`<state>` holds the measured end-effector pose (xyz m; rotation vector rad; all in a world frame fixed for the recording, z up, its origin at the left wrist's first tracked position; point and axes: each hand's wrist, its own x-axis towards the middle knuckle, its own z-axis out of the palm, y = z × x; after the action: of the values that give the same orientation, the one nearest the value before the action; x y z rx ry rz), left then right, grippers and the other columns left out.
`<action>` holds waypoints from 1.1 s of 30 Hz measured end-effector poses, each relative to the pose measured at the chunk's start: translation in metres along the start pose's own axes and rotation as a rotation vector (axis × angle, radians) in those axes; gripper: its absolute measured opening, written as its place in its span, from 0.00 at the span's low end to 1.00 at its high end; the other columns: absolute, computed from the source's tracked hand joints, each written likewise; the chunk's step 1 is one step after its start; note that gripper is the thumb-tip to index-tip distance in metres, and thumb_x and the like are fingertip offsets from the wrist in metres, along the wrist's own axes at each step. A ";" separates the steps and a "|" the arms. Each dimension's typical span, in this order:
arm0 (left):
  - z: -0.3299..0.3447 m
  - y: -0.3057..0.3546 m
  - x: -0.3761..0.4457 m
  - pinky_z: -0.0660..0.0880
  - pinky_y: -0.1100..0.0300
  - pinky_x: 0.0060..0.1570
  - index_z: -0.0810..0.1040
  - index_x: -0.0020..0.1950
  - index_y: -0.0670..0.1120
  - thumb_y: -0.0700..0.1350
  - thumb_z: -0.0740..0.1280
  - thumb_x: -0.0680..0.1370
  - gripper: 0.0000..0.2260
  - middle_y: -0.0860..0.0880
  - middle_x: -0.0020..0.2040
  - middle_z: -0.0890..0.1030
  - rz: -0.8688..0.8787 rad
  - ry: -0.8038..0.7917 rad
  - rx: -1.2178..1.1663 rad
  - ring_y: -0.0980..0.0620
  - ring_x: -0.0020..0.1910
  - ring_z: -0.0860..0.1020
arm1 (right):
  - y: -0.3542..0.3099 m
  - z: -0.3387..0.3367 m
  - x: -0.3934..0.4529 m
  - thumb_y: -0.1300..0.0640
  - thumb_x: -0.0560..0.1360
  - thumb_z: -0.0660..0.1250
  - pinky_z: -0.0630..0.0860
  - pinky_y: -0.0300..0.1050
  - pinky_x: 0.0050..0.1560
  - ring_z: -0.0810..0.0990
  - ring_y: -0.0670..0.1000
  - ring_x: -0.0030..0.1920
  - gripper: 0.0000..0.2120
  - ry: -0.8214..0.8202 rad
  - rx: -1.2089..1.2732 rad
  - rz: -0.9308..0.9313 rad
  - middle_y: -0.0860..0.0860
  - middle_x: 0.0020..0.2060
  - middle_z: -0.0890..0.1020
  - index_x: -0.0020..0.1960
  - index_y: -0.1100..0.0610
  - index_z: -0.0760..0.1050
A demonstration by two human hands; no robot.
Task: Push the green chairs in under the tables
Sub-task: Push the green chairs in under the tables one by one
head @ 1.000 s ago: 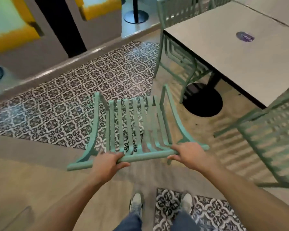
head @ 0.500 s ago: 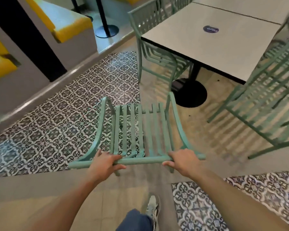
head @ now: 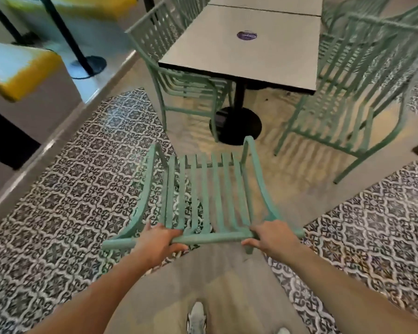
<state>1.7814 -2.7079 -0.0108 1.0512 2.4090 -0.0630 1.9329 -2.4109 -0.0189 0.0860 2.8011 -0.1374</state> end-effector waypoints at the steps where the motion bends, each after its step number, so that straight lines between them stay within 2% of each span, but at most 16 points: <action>1: -0.006 -0.008 0.001 0.61 0.43 0.68 0.73 0.64 0.63 0.80 0.37 0.63 0.42 0.60 0.48 0.79 0.019 -0.019 0.001 0.54 0.55 0.73 | -0.009 -0.002 -0.001 0.22 0.64 0.37 0.73 0.50 0.40 0.80 0.55 0.46 0.40 0.005 0.012 0.028 0.52 0.43 0.81 0.48 0.50 0.73; 4: -0.018 -0.019 0.004 0.58 0.43 0.71 0.73 0.64 0.62 0.73 0.50 0.72 0.28 0.58 0.52 0.80 0.047 -0.074 0.045 0.53 0.59 0.72 | -0.029 -0.006 -0.003 0.24 0.67 0.43 0.71 0.49 0.38 0.80 0.55 0.47 0.35 -0.057 0.031 0.107 0.52 0.44 0.81 0.49 0.50 0.73; 6: -0.026 -0.027 0.010 0.55 0.42 0.72 0.75 0.62 0.62 0.71 0.54 0.73 0.24 0.59 0.50 0.80 0.068 -0.076 0.048 0.54 0.58 0.72 | -0.041 -0.009 -0.002 0.26 0.70 0.48 0.70 0.49 0.38 0.80 0.55 0.47 0.32 -0.064 0.048 0.153 0.52 0.44 0.82 0.50 0.50 0.73; 7: -0.028 -0.032 0.014 0.53 0.41 0.72 0.75 0.61 0.63 0.72 0.54 0.73 0.24 0.59 0.50 0.80 0.076 -0.085 0.047 0.54 0.58 0.72 | -0.047 -0.010 -0.003 0.26 0.71 0.48 0.70 0.49 0.38 0.81 0.55 0.47 0.31 -0.041 0.068 0.167 0.51 0.44 0.82 0.50 0.50 0.73; 9: -0.031 -0.043 0.020 0.50 0.40 0.73 0.74 0.61 0.64 0.74 0.52 0.72 0.26 0.58 0.51 0.81 0.099 -0.092 0.075 0.53 0.60 0.71 | -0.057 -0.011 -0.003 0.24 0.64 0.39 0.70 0.49 0.38 0.81 0.55 0.46 0.37 -0.009 0.080 0.188 0.51 0.41 0.81 0.48 0.50 0.72; 11: -0.036 -0.052 0.026 0.49 0.40 0.73 0.74 0.62 0.64 0.77 0.47 0.68 0.32 0.58 0.53 0.81 0.100 -0.098 0.106 0.53 0.62 0.71 | -0.067 -0.015 -0.001 0.24 0.60 0.34 0.68 0.48 0.36 0.81 0.55 0.45 0.38 -0.008 0.094 0.215 0.48 0.34 0.74 0.45 0.50 0.68; 13: -0.042 -0.060 0.029 0.50 0.40 0.73 0.74 0.60 0.65 0.79 0.42 0.63 0.36 0.60 0.51 0.80 0.099 -0.079 0.077 0.54 0.61 0.72 | -0.075 -0.015 0.005 0.25 0.68 0.42 0.70 0.48 0.37 0.80 0.54 0.45 0.31 -0.006 0.116 0.233 0.47 0.31 0.69 0.43 0.50 0.67; 15: -0.049 -0.068 0.034 0.52 0.40 0.73 0.74 0.54 0.65 0.77 0.46 0.65 0.29 0.62 0.46 0.79 0.090 -0.069 0.047 0.55 0.58 0.73 | -0.083 -0.020 0.014 0.28 0.72 0.50 0.69 0.47 0.37 0.80 0.54 0.45 0.26 -0.025 0.119 0.254 0.48 0.34 0.73 0.43 0.50 0.67; 18: -0.053 -0.073 0.038 0.57 0.41 0.71 0.74 0.49 0.65 0.72 0.56 0.71 0.16 0.61 0.45 0.78 0.096 -0.101 0.022 0.55 0.55 0.74 | -0.086 -0.019 0.020 0.29 0.74 0.52 0.70 0.48 0.38 0.80 0.54 0.45 0.25 -0.060 0.145 0.300 0.49 0.37 0.75 0.44 0.51 0.69; 20: -0.054 -0.075 0.043 0.69 0.47 0.65 0.77 0.54 0.62 0.72 0.57 0.70 0.21 0.59 0.45 0.79 0.103 -0.117 0.014 0.56 0.49 0.76 | -0.082 -0.018 0.021 0.26 0.71 0.50 0.71 0.48 0.39 0.80 0.53 0.44 0.30 -0.058 0.152 0.318 0.49 0.39 0.78 0.46 0.51 0.72; 22: -0.053 -0.078 0.044 0.78 0.57 0.48 0.77 0.57 0.60 0.73 0.57 0.69 0.26 0.58 0.43 0.78 0.114 -0.105 -0.035 0.59 0.40 0.76 | -0.082 -0.019 0.020 0.21 0.64 0.42 0.72 0.48 0.39 0.79 0.52 0.43 0.38 -0.032 0.145 0.341 0.49 0.40 0.80 0.48 0.49 0.75; 25: -0.050 -0.079 0.041 0.75 0.68 0.30 0.79 0.56 0.56 0.69 0.60 0.72 0.22 0.55 0.41 0.80 0.152 -0.105 -0.206 0.62 0.29 0.76 | -0.091 -0.012 0.014 0.21 0.62 0.40 0.71 0.47 0.47 0.78 0.50 0.51 0.41 0.021 0.266 0.463 0.45 0.47 0.78 0.52 0.47 0.75; 27: -0.050 -0.091 0.049 0.78 0.64 0.38 0.79 0.56 0.54 0.66 0.59 0.75 0.20 0.55 0.48 0.80 0.078 -0.014 -0.303 0.60 0.37 0.78 | -0.092 -0.005 0.007 0.25 0.70 0.47 0.67 0.51 0.63 0.73 0.52 0.62 0.36 0.131 0.311 0.591 0.46 0.58 0.75 0.62 0.48 0.73; 30: -0.058 -0.133 0.060 0.81 0.54 0.48 0.77 0.60 0.52 0.69 0.57 0.73 0.27 0.50 0.55 0.79 -0.197 0.212 -0.442 0.54 0.47 0.80 | -0.095 0.005 -0.002 0.35 0.73 0.60 0.68 0.57 0.64 0.71 0.59 0.63 0.31 0.557 0.482 0.958 0.57 0.63 0.73 0.66 0.56 0.71; 31: -0.062 -0.147 0.060 0.80 0.52 0.50 0.75 0.63 0.50 0.67 0.59 0.73 0.27 0.47 0.57 0.78 -0.318 0.279 -0.485 0.52 0.49 0.79 | -0.094 0.008 -0.004 0.41 0.73 0.66 0.69 0.58 0.63 0.71 0.62 0.64 0.31 0.720 0.692 1.164 0.61 0.65 0.71 0.69 0.59 0.68; 33: -0.064 -0.176 0.054 0.79 0.47 0.51 0.71 0.69 0.47 0.58 0.65 0.76 0.25 0.41 0.61 0.74 -0.591 0.342 -0.663 0.46 0.51 0.78 | -0.095 0.006 0.001 0.49 0.73 0.71 0.71 0.58 0.63 0.71 0.63 0.65 0.33 0.928 1.369 1.541 0.62 0.69 0.68 0.72 0.59 0.63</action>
<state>1.5998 -2.7797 -0.0077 0.0411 2.6527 0.7112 1.9263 -2.5055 -0.0167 2.8201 1.6886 -1.7226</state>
